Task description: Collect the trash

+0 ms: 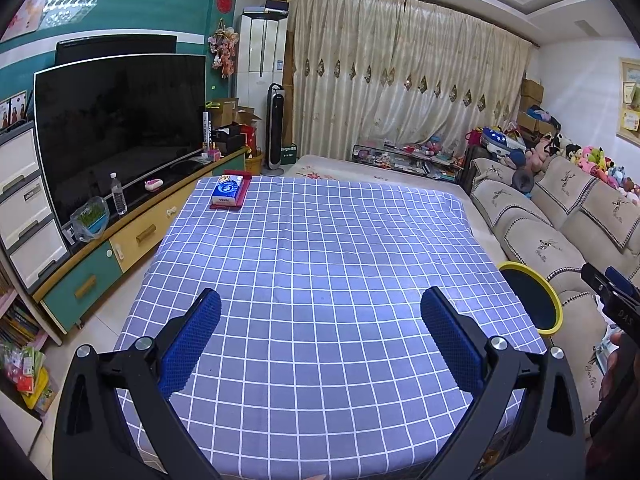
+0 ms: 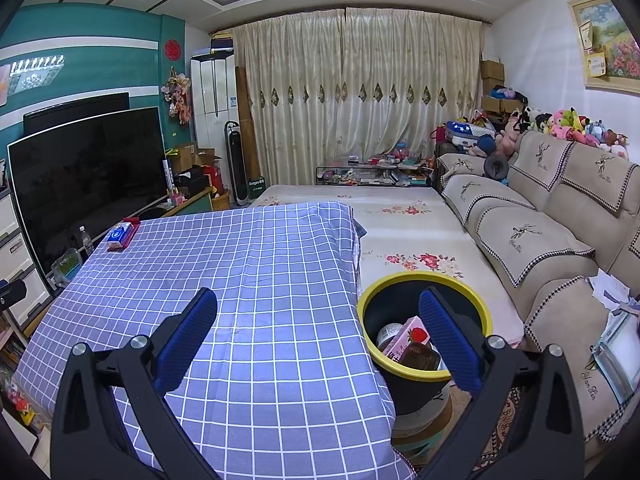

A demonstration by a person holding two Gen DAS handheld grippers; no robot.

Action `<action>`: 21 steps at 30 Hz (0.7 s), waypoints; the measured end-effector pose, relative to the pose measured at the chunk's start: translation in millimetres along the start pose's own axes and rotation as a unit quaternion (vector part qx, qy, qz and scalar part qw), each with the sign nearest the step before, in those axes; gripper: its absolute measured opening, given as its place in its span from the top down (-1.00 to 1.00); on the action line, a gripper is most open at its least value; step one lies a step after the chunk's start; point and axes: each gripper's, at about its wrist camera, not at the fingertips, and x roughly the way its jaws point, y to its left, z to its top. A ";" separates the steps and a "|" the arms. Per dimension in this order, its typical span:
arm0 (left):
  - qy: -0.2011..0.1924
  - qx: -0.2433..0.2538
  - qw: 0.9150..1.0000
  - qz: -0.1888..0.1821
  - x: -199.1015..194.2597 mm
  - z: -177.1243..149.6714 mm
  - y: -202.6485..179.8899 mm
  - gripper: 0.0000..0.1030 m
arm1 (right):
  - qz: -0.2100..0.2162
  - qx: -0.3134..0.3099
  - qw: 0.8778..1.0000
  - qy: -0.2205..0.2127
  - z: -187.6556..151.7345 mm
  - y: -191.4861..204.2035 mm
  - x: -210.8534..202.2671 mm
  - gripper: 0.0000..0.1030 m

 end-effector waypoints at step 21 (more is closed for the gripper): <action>0.001 0.001 1.000 0.003 0.8 -1.7 0.3 -0.91 | 0.002 0.002 1.000 0.003 -2.0 0.9 6.1 -0.87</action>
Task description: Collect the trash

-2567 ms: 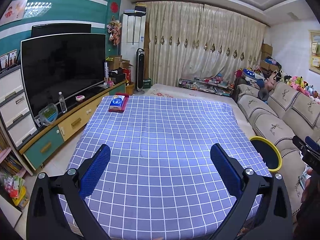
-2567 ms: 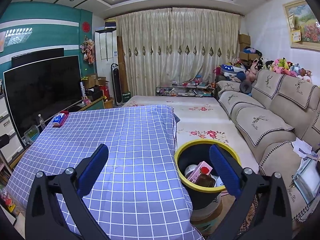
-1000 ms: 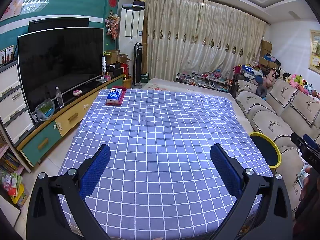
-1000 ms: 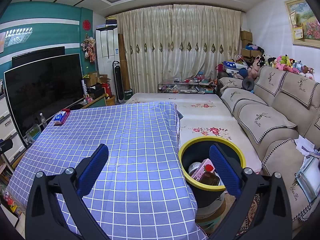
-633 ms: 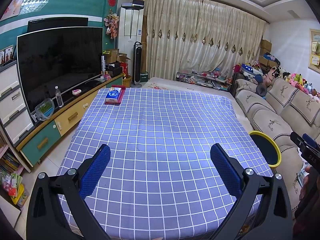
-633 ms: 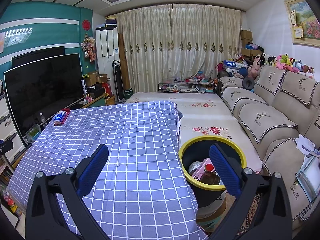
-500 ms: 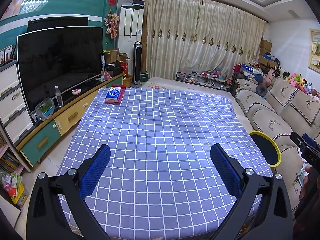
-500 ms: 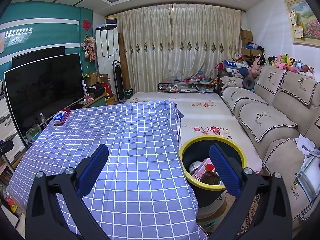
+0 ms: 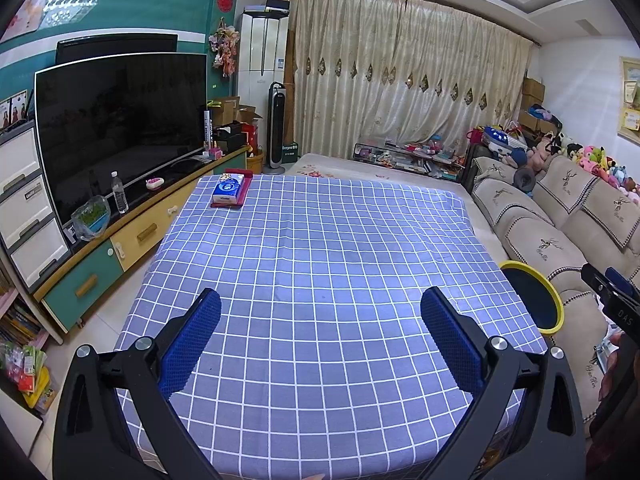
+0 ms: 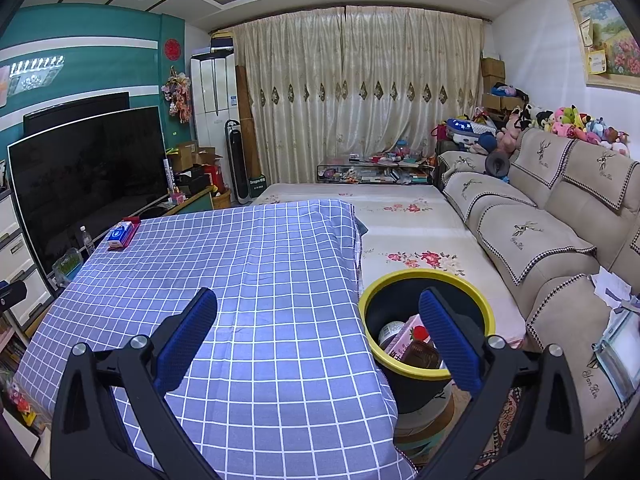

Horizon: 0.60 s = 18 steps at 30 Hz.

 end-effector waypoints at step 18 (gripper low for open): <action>0.009 -0.009 1.000 0.017 6.8 -1.2 5.8 -0.91 | 0.001 0.001 1.000 0.003 -1.9 0.1 5.6 -0.87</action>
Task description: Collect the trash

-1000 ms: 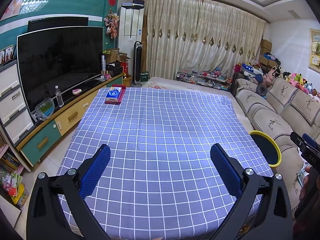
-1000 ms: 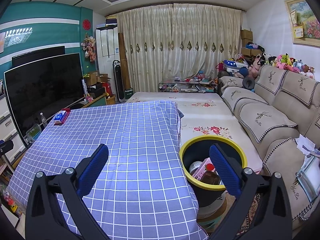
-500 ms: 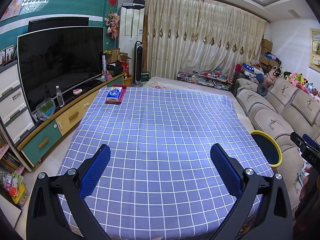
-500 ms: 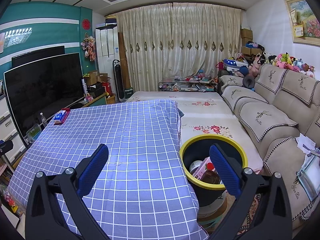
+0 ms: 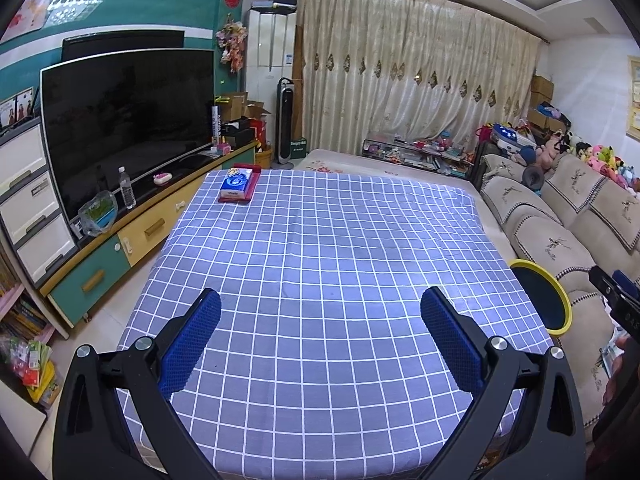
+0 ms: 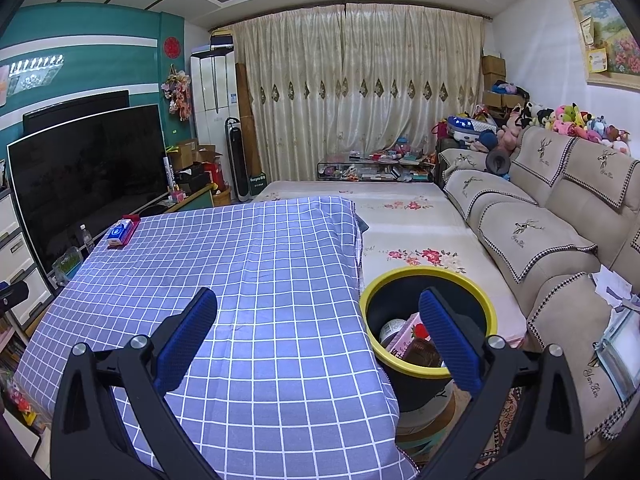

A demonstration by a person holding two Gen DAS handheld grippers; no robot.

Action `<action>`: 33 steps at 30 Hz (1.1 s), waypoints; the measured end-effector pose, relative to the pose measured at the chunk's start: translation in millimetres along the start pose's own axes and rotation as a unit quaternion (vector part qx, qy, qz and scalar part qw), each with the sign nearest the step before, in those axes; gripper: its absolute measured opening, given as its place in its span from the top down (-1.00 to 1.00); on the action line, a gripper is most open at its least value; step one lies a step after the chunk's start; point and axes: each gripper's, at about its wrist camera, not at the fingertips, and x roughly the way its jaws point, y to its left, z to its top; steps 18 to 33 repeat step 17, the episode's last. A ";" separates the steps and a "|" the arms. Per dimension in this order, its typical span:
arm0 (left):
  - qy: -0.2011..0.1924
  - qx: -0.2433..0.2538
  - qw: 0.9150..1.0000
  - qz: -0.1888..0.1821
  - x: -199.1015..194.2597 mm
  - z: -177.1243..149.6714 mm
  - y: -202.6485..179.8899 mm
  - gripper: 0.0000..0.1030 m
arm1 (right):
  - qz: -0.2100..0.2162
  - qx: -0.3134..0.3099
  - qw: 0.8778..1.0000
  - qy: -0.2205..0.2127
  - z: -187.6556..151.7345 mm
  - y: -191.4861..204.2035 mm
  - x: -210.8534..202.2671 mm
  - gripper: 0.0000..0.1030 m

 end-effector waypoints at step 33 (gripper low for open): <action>0.040 0.044 0.998 0.030 154.8 69.7 19.1 -0.91 | 0.080 -0.046 0.992 0.084 45.9 50.6 140.3 -0.87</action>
